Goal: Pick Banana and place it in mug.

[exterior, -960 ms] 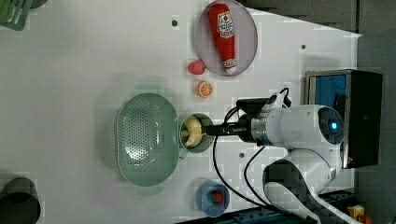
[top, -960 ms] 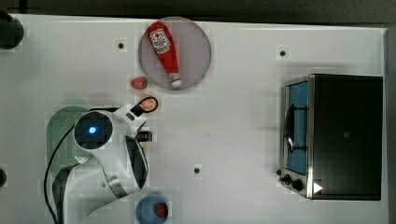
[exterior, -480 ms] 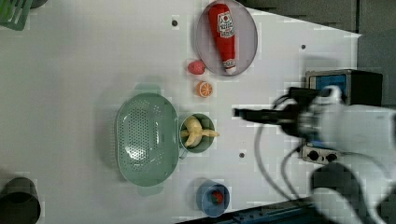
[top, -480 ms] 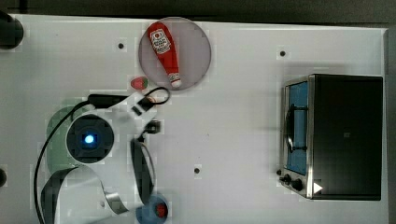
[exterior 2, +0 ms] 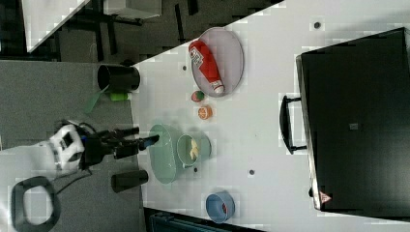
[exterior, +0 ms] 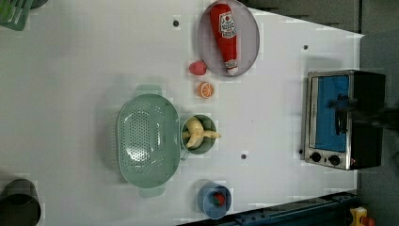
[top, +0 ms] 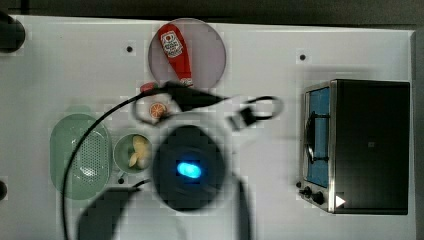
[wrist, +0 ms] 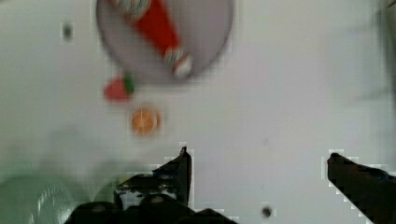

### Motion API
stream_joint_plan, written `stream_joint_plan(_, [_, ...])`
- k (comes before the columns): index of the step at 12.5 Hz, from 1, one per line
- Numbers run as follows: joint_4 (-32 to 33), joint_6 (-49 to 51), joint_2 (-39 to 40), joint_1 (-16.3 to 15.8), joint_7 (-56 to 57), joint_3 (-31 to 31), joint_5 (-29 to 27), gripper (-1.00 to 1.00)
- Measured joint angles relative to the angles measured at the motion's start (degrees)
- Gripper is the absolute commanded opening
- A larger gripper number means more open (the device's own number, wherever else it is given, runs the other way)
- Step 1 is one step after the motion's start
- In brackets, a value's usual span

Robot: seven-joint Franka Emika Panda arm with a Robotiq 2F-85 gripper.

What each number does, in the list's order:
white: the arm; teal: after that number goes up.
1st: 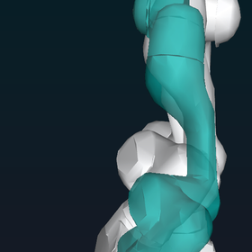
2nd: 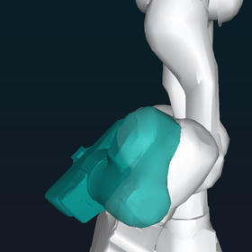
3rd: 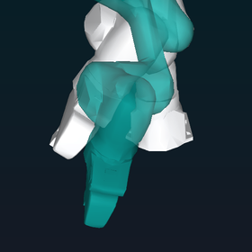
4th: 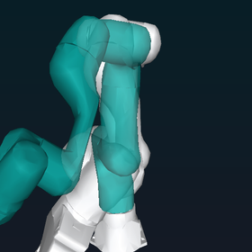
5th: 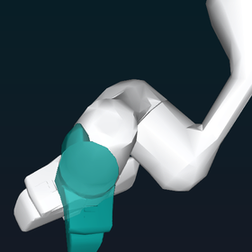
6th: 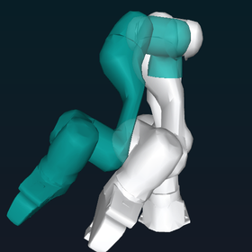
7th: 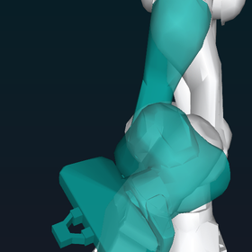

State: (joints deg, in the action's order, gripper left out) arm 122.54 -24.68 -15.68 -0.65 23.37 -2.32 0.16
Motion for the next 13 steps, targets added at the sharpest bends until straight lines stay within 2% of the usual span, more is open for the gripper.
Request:
stream_joint_plan(3, [-4.4, 6.7, -1.9, 1.1, -0.3, 5.6, 0.5, 1.00])
stream_joint_plan(5, [-6.4, 10.6, -1.5, 2.1, -4.7, 7.4, 1.0, 1.00])
stream_joint_plan(8, [-7.7, 14.1, -1.6, 2.1, -13.0, 8.1, -0.1, 1.00])
stream_joint_plan(13, [-10.9, 18.7, -0.9, 1.2, -17.1, 6.9, 1.5, 1.00])
